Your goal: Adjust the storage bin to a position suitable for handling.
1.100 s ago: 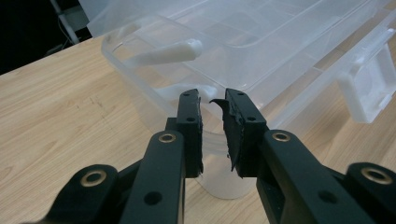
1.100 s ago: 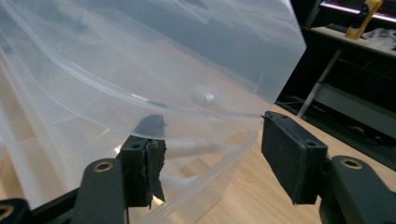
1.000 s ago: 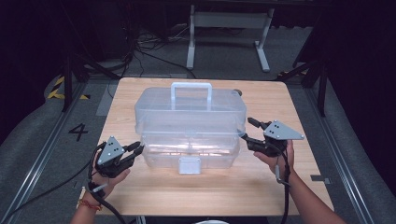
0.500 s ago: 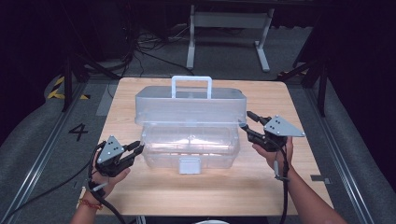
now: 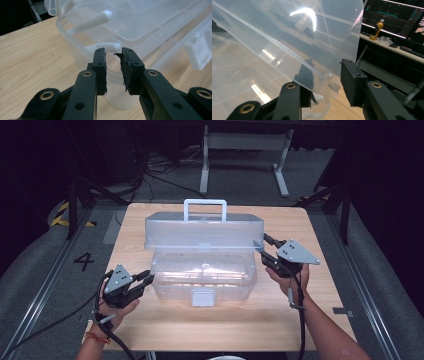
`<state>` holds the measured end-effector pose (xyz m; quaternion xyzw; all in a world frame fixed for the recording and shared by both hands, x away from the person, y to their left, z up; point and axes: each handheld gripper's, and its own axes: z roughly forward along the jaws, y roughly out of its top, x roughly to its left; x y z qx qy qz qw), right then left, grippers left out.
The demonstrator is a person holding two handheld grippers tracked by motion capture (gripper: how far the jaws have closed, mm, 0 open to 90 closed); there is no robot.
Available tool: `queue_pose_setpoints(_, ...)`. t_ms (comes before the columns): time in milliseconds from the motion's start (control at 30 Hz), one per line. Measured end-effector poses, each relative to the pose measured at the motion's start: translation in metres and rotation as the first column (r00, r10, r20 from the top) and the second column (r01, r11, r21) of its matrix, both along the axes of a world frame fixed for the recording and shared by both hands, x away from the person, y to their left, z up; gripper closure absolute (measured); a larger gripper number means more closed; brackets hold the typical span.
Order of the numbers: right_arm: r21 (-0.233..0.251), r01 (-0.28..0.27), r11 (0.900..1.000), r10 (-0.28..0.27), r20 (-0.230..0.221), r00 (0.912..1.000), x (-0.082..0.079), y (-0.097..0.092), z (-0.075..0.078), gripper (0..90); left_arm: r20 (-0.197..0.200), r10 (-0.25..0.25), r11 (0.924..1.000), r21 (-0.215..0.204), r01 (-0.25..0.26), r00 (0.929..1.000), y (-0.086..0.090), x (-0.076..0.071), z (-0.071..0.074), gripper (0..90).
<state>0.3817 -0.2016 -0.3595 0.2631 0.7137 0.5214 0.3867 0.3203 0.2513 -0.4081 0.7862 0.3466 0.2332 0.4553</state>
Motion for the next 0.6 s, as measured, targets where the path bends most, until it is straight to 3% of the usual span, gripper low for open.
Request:
queue_pose_setpoints(100, 0.033, 0.018, 0.9993, -0.018, -0.003, 0.9998, 0.002, 0.001, 0.003, 65.8, 0.001, 0.001, 1.0, 0.002, -0.001, 1.0, 0.0, 0.0, 0.0, 74.4)
queue_pose_setpoints(467, 0.047, 0.071, 0.9963, -0.072, 0.013, 0.9973, 0.014, 0.006, 0.015, 69.1, 0.003, -0.003, 0.9999, 0.012, 0.003, 1.0, 0.001, 0.003, 0.0, 73.3)
queue_pose_setpoints(600, 0.057, 0.088, 0.9945, -0.088, 0.012, 0.996, 0.019, 0.007, 0.02, 69.9, -0.007, 0.0, 1.0, -0.002, 0.0, 1.0, 0.0, 0.003, -0.001, 72.7)
